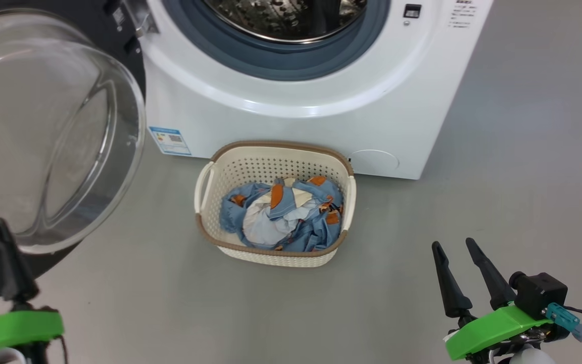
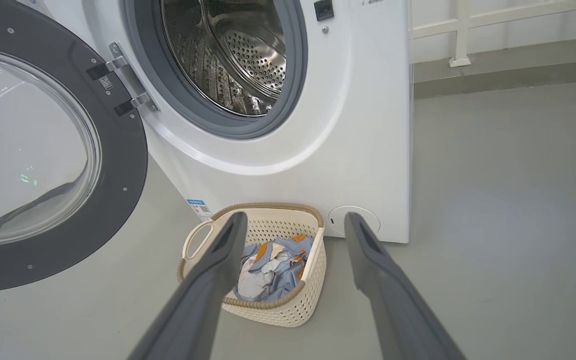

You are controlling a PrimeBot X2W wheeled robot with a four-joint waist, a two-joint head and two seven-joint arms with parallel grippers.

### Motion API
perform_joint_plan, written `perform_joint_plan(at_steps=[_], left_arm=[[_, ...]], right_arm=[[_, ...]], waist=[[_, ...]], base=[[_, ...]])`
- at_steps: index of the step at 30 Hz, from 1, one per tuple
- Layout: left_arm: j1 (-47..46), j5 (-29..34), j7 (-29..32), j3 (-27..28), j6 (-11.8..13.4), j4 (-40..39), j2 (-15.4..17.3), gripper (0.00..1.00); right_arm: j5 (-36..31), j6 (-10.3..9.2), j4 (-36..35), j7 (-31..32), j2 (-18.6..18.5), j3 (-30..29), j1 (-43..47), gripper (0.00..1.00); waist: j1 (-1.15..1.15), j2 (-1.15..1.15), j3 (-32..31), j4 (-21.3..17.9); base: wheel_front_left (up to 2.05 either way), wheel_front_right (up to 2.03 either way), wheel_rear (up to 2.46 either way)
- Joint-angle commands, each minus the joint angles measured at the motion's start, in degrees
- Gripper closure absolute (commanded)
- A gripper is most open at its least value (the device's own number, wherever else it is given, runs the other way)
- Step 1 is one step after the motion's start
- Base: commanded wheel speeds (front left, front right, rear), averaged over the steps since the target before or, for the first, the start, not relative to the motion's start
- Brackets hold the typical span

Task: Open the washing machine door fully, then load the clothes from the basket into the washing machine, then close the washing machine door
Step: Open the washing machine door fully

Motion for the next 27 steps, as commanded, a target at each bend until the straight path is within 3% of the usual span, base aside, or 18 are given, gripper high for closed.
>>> perform_joint_plan(at_steps=[1, 11, 27], left_arm=[[1.0, -0.8, -0.3, -0.3, 0.5, -2.3, 1.9, 0.00], [4.1, 0.3, -0.3, -6.6, 0.3, -2.9, 1.9, 0.00], [7.4, 4.2, -0.3, -10.7, -0.6, -1.6, 1.9, 0.00]], right_arm=[[-0.1, 0.09, -2.0, -0.7, 0.2, 1.6, -0.3, 0.00], [-1.4, 0.09, -4.2, -0.7, 0.5, 1.6, 0.4, 0.00], [-4.4, 0.09, -12.5, -0.7, 0.8, 1.6, 2.4, 0.00]], waist=[[0.00, 0.00, -0.3, -1.4], [0.00, 0.00, -1.0, -7.3], [0.00, 0.00, -2.6, -14.4]], base=[[0.00, 0.00, 0.00], [0.00, 0.00, 0.00], [0.00, 0.00, 0.00]])
